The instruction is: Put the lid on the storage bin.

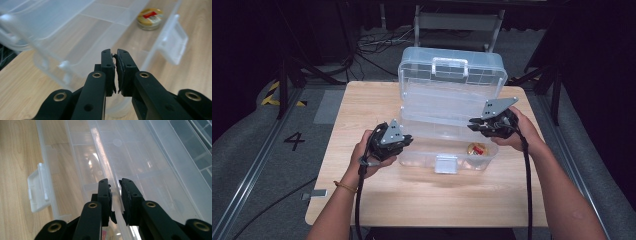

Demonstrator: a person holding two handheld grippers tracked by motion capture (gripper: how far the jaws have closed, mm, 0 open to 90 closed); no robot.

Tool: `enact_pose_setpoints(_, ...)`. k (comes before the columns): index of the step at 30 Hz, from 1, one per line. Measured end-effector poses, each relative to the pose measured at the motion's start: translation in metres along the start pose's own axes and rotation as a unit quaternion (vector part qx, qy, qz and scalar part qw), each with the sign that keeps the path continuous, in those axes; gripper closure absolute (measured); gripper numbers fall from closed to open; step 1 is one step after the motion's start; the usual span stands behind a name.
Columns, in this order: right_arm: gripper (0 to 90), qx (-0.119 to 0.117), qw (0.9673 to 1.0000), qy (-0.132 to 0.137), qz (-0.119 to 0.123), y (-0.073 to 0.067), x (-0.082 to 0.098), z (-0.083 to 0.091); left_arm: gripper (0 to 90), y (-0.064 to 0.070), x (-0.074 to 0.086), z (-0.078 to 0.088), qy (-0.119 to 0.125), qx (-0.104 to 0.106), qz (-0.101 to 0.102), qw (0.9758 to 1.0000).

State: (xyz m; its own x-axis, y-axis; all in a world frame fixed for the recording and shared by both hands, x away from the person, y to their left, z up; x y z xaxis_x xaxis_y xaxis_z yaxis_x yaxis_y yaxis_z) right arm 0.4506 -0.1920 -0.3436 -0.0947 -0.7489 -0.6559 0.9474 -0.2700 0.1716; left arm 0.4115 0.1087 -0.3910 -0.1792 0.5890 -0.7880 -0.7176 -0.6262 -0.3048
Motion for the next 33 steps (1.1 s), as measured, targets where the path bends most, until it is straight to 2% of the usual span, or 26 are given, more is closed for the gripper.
enact_pose_setpoints(1,78.6,0.000,1.0000,0.003,-0.002,0.000,0.000,0.000,86.5,-0.008,0.003,0.001,0.005,-0.006,0.019,0.9998)
enact_pose_setpoints(2,78.6,0.000,1.0000,0.003,-0.002,0.000,0.000,0.000,86.7,-0.008,0.003,0.001,0.005,-0.006,0.019,0.9998)
enact_pose_setpoints(6,78.6,-0.002,1.0000,0.006,-0.004,-0.001,0.001,0.000,88.6,-0.021,0.009,0.001,0.016,-0.004,0.044,0.9989)
enact_pose_setpoints(8,78.6,-0.002,1.0000,0.006,-0.004,-0.001,0.001,0.000,88.8,-0.026,0.009,0.002,0.024,-0.026,0.053,0.9980)
enact_pose_setpoints(10,78.5,-0.002,1.0000,0.005,-0.003,-0.001,0.001,0.000,89.5,-0.030,0.007,0.006,0.042,0.004,0.069,0.9968)
enact_pose_setpoints(11,78.5,-0.002,1.0000,0.006,-0.004,-0.001,0.001,0.000,89.5,-0.033,0.007,0.008,0.047,-0.005,0.069,0.9965)
enact_pose_setpoints(14,78.5,-0.002,1.0000,0.005,-0.003,-0.001,0.001,0.000,89.9,-0.040,0.005,0.012,0.056,-0.010,0.077,0.9954)
enact_pose_setpoints(18,78.4,-0.001,1.0000,0.005,-0.005,-0.001,0.001,0.000,90.0,-0.048,0.004,0.013,0.063,-0.005,0.084,0.9944)
enact_pose_setpoints(22,78.3,0.000,1.0000,0.004,-0.004,-0.002,0.001,0.000,90.0,-0.060,0.000,0.010,0.052,-0.011,0.083,0.9951)
enact_pose_setpoints(24,78.2,0.001,1.0000,0.004,-0.005,-0.002,0.002,0.000,90.0,-0.071,-0.006,0.010,0.057,-0.015,0.091,0.9940)
enact_pose_setpoints(25,78.2,0.001,1.0000,0.004,-0.005,-0.002,0.002,0.000,90.0,-0.077,-0.009,0.010,0.064,-0.016,0.100,0.9928)
enact_pose_setpoints(27,78.2,0.002,1.0000,0.006,-0.005,-0.002,0.002,0.000,90.0,-0.077,-0.009,0.010,0.064,-0.016,0.100,0.9928)
enact_pose_setpoints(30,78.2,0.002,1.0000,0.006,-0.004,-0.003,0.002,0.000,90.0,-0.088,-0.016,0.006,0.074,-0.017,0.109,0.9911)
enact_pose_setpoints(33,78.2,0.003,1.0000,0.004,-0.004,-0.003,0.002,-0.001,90.0,-0.095,-0.022,0.000,0.086,-0.009,0.123,0.9887)
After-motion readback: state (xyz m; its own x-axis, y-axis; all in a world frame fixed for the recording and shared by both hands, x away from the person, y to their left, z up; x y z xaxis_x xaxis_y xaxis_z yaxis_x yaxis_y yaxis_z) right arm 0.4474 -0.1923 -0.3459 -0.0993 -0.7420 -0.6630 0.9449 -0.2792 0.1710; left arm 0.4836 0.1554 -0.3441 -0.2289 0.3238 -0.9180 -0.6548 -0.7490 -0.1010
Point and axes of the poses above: each handheld gripper's, and its own axes: z roughly backward along the jaws, x roughly out of its underside, y roughly to its right, the point moved 4 cm from there along -z, roughly forward along the jaws, and after that the axes turned 10 degrees about -x, right-handed, at the moved point
